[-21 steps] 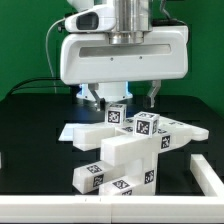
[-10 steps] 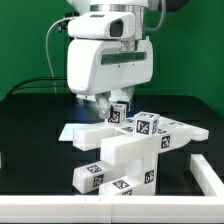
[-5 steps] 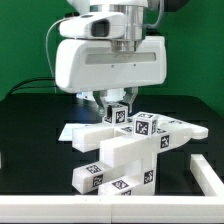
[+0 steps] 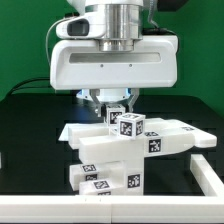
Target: Assemble chair
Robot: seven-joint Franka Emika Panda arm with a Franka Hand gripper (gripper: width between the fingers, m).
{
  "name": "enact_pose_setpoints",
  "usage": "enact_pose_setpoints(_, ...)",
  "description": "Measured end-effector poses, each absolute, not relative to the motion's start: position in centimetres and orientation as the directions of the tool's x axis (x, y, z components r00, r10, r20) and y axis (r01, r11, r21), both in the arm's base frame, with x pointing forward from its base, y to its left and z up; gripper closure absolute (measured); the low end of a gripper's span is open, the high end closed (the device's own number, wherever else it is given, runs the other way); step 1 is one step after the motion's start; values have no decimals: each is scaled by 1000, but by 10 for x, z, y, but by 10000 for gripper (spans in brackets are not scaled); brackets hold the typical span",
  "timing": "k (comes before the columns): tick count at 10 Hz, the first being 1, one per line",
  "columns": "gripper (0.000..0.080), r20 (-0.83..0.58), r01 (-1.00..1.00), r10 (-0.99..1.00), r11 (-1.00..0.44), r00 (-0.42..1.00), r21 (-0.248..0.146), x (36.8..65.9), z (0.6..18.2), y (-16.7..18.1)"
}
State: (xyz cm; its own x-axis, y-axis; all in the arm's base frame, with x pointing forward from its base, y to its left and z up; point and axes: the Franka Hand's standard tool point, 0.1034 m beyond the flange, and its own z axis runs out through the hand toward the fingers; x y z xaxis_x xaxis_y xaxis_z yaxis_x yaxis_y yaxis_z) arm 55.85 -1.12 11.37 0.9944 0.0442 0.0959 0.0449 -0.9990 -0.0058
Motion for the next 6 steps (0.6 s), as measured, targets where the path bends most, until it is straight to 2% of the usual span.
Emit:
enact_pose_setpoints(1,438,95,34,33,-999,995,-6,558,114,-11)
enact_pose_setpoints(2,438,95,34,33,-999,995,-6,558,113,-11)
enact_pose_setpoints(3,292,95,34,33,-999,995,-6,558,113,-11)
enact_pose_setpoints(4,180,94,34,33,-999,995,-6,558,113,-11)
enact_pose_setpoints(6,155,87,34,32,-999,996,-14,558,119,-8)
